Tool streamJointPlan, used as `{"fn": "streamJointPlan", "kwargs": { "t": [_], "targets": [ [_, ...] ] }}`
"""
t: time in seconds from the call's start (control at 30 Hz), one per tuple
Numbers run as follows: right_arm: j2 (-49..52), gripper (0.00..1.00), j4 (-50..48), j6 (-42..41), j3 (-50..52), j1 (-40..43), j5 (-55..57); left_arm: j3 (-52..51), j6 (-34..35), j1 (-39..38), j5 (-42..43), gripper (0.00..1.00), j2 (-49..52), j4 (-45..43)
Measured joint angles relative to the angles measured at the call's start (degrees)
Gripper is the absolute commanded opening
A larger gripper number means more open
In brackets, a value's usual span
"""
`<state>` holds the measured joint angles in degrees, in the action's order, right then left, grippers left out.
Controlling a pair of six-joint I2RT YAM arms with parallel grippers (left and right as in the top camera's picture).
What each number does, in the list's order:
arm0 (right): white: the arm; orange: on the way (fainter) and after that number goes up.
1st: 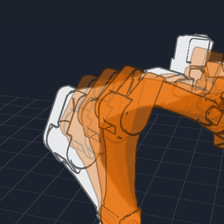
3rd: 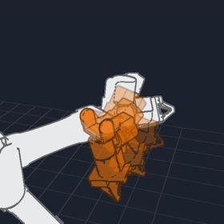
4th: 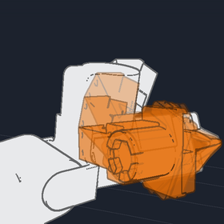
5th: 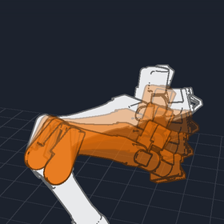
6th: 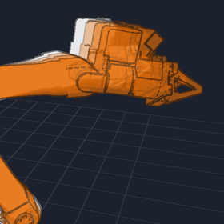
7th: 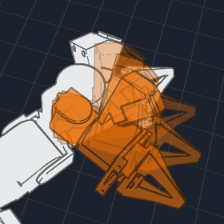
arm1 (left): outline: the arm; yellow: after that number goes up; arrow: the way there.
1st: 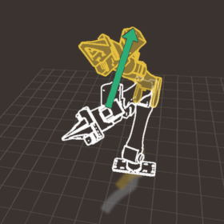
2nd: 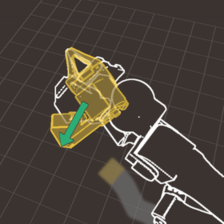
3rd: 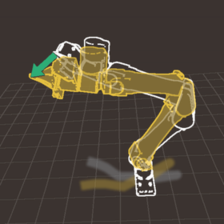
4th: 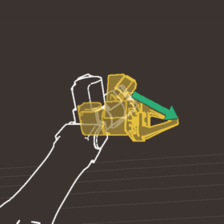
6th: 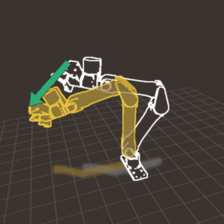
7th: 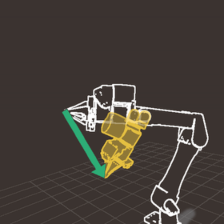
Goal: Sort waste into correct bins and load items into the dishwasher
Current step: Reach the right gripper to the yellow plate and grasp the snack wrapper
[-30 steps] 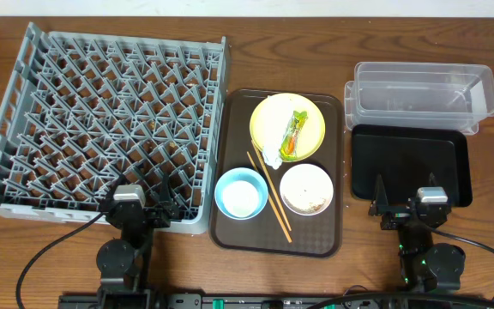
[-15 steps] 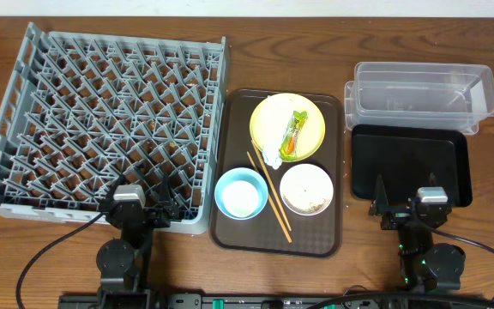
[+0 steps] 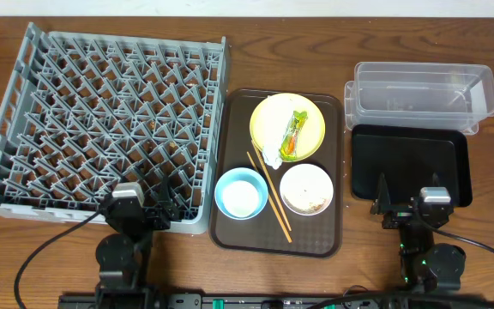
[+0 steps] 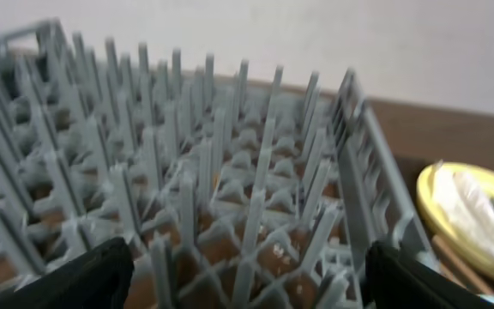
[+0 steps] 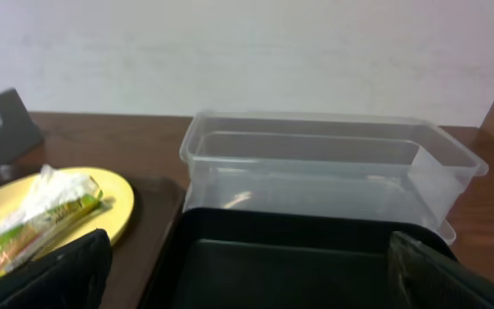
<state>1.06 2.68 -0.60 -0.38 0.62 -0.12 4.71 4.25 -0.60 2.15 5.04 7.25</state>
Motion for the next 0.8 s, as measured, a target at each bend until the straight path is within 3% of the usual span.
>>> {"fn": "streamJointPlan", "kwargs": {
  "t": [0.4,0.63,0.8],
  "targets": [
    [5.4,0.99,3.9,-2.6,-4.8,0.0,0.1,20.8,0.3,0.0,-1.0,0.89,23.2,12.6],
    [22.6,0.99,8.8,-2.9,-18.5,0.0,-0.2,30.5,0.3,0.0,-1.0,0.89,33.5,22.2],
    [37.4,0.99,16.2,-2.9,-32.4,0.0,-2.1,31.8,0.3,0.0,-1.0,0.89,35.1,23.1]
  ]
}}
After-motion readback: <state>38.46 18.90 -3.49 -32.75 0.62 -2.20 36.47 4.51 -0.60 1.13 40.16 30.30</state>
